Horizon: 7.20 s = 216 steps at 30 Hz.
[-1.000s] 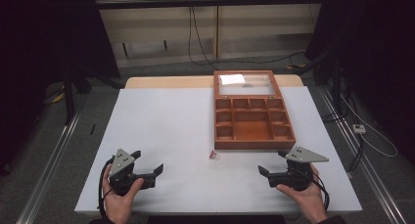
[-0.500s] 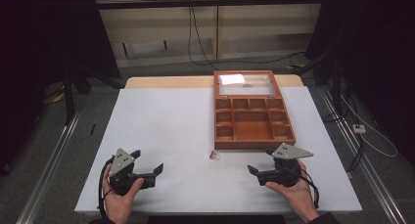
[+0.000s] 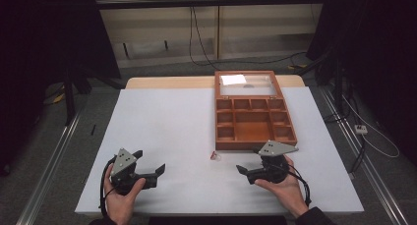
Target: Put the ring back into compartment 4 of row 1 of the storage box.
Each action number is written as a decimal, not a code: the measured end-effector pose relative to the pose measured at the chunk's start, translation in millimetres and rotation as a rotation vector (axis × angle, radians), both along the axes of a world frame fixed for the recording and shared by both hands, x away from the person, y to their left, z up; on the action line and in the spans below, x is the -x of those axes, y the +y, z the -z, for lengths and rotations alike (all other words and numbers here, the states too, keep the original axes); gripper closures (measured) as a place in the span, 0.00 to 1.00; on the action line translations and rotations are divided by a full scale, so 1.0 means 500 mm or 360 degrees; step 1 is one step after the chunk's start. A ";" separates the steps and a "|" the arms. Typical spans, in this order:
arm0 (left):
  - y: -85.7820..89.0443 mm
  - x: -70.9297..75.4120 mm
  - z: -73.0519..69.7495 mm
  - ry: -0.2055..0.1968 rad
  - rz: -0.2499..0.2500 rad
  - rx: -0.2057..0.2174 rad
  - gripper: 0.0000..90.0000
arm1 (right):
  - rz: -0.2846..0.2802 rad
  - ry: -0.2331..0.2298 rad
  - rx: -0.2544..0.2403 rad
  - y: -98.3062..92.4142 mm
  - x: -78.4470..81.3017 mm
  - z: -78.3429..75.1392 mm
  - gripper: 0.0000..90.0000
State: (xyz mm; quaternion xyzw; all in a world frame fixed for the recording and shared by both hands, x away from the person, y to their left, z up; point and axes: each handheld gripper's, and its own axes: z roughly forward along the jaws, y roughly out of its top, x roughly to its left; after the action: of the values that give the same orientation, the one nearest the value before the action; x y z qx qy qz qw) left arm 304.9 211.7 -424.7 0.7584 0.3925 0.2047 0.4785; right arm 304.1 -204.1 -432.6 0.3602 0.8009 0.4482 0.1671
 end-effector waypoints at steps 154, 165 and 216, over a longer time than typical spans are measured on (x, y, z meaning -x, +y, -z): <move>0.006 -0.008 0.000 0.0030 0.0037 -0.0005 0.08 | -0.0283 0.0113 0.0173 0.097 -0.078 -0.023 0.78; 0.006 -0.008 0.000 0.0029 0.0035 -0.0004 0.08 | -0.0239 0.0093 0.0155 0.062 -0.066 -0.036 0.78; 0.008 -0.010 0.002 0.0032 0.0008 -0.0009 0.08 | 0.0032 -0.0089 0.0113 -0.066 -0.107 -0.158 0.78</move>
State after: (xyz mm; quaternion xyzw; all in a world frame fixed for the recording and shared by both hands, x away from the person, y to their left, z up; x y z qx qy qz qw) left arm 309.7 215.5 -425.6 0.7626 0.3948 0.1970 0.4730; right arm 357.7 -237.1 -353.7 0.3494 0.8077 0.4276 0.2068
